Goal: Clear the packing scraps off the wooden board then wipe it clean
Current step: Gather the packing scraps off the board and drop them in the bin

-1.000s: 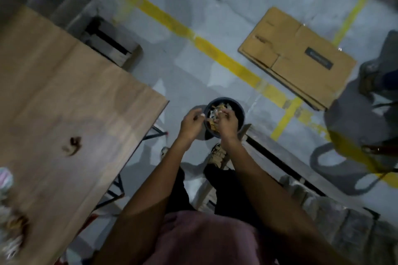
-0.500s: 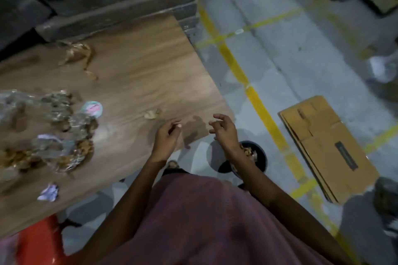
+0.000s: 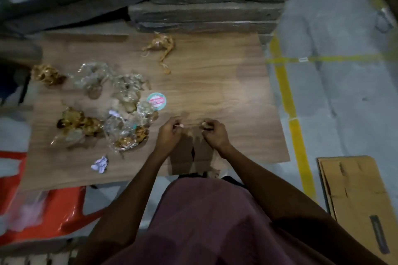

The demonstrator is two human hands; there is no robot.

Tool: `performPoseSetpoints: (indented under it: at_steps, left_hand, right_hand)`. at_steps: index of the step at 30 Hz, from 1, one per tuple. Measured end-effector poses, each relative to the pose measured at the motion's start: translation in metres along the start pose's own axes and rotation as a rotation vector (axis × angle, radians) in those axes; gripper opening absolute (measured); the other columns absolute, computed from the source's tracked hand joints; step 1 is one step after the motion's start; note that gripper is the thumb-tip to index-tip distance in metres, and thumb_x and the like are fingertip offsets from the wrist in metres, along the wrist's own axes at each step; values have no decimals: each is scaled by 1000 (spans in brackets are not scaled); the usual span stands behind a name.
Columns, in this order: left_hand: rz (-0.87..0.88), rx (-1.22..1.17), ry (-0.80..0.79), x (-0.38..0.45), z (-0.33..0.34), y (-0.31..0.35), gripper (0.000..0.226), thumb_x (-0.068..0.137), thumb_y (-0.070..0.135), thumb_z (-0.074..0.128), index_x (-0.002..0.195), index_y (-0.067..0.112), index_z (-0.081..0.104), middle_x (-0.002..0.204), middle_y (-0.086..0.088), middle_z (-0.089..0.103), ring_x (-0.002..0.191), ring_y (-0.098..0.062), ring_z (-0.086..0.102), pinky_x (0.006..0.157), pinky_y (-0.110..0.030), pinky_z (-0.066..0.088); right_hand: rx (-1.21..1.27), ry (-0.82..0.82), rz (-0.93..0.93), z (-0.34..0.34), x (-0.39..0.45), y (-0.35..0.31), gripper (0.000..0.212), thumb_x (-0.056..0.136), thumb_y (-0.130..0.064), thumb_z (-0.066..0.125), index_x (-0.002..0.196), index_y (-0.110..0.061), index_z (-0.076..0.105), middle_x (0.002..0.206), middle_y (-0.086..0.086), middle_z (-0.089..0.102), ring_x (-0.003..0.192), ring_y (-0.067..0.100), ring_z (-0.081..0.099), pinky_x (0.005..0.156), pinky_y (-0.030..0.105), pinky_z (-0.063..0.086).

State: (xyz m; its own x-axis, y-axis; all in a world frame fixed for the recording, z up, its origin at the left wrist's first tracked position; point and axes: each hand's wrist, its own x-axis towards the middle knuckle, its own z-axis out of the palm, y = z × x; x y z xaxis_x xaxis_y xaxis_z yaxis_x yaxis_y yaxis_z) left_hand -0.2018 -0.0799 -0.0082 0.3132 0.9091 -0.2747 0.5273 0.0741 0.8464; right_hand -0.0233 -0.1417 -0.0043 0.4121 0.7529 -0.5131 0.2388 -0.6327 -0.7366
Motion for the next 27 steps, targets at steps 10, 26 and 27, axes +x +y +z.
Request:
performPoseSetpoints:
  at_steps: [10,26,27]
  left_hand:
    - [82,148,343,-43,-43,-21,35,95,15,54,130,12,58,129,-9,60,119,-26,55,97,-45,48]
    - [-499,205,382,-64,-119,-91,93,85,43,73,155,9,21,161,-25,8,145,-47,16,111,-59,28]
    - [-435,194,341,-60,-125,-95,93,86,42,73,154,7,22,160,-28,8,145,-47,17,114,-56,27]
  right_hand:
    - [211,-456,27,35,37,-71,14,104,-11,53,112,-17,62,80,5,63,53,14,59,44,20,35]
    - [-279,-245,160,144,13,-85,56,93,-30,60,142,-8,44,139,15,51,126,36,51,102,38,46]
    - [-243,-245,127,153,8,-88,54,89,-34,63,136,-11,52,134,14,57,123,34,55,95,36,48]
